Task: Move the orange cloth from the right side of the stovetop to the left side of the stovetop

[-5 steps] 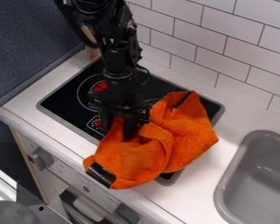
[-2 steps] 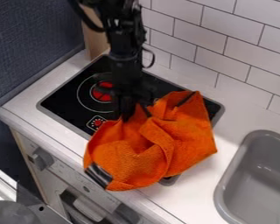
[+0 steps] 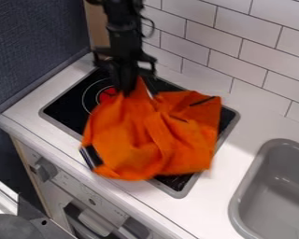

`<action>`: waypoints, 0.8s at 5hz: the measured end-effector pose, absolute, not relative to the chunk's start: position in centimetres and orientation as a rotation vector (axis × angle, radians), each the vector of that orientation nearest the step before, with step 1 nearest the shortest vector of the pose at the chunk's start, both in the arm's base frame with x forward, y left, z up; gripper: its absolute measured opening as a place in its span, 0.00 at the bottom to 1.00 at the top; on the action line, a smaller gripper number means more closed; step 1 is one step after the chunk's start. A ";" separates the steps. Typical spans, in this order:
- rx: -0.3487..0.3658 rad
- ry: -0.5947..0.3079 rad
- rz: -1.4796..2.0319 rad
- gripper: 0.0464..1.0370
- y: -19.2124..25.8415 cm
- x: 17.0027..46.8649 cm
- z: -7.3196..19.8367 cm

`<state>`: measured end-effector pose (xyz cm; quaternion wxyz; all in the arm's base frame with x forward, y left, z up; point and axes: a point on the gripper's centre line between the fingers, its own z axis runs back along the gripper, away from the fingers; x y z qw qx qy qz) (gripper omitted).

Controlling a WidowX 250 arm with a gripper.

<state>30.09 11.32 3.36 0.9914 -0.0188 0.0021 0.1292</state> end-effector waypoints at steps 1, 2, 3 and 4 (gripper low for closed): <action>-0.012 -0.017 0.313 0.01 14.9 29.9 4.7; 0.010 -0.049 0.363 0.01 18.0 29.7 5.9; 0.026 -0.073 0.385 0.01 19.3 29.9 5.8; 0.012 -0.074 0.390 0.02 20.1 29.8 4.4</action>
